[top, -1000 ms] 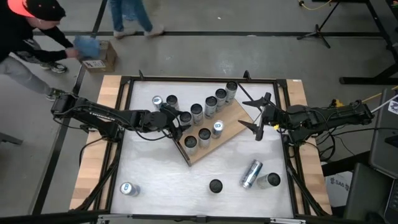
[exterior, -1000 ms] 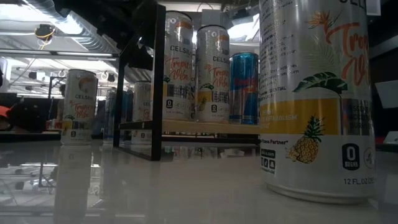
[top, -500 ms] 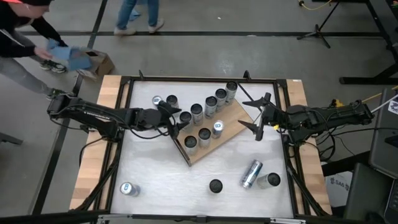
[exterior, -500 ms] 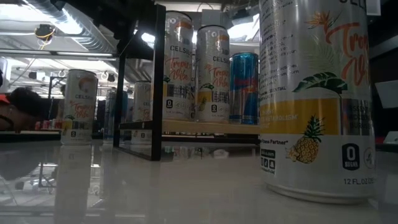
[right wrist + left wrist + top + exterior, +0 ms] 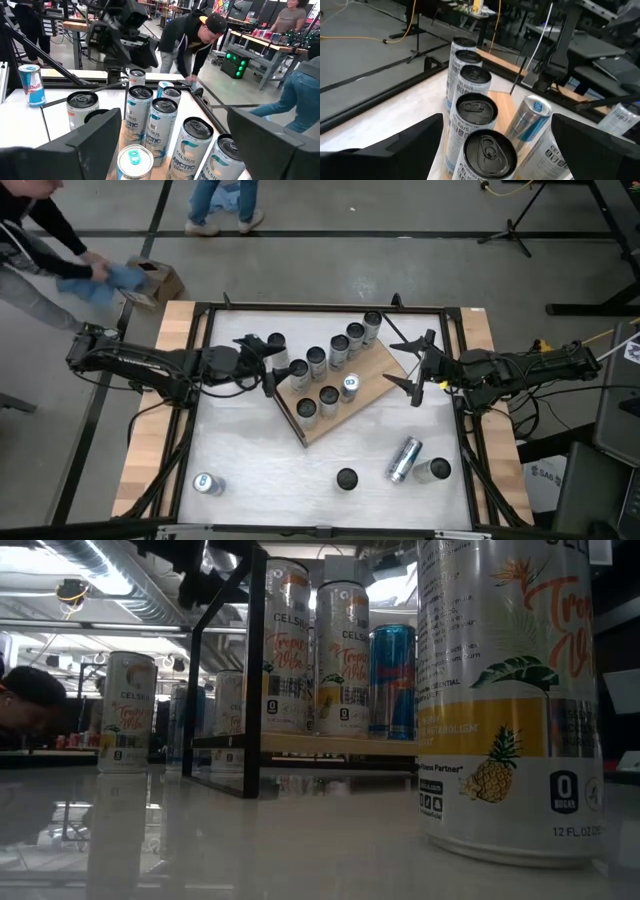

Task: Place canned beverage on shelf
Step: Adjust the blue soda can on the shelf

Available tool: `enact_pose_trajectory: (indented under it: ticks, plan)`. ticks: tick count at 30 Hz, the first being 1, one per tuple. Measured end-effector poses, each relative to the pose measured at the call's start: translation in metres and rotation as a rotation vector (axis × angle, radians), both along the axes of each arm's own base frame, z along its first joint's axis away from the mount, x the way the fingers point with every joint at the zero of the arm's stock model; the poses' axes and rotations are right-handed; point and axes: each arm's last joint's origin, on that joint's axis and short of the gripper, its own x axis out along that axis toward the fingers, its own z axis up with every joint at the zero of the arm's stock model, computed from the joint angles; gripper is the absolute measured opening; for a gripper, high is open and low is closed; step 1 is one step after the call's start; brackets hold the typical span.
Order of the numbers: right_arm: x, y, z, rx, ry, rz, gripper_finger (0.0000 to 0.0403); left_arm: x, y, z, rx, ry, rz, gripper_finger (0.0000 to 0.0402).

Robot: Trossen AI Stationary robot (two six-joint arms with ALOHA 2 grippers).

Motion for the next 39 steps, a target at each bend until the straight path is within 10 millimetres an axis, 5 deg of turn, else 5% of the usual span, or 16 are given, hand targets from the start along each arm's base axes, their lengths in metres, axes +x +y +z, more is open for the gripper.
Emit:
enact_pose_trajectory:
  ticks: [29,39]
  plan:
    - [0.000,0.000,0.000,0.004,0.000,0.003,0.0353,-0.011,-0.001,0.015,-0.073,-0.132,0.028,0.0365]
    - [0.015,0.011,-0.011,0.057,0.069,0.255,0.0353,-0.025,0.001,0.025,-0.068,-0.175,0.062,0.0365]
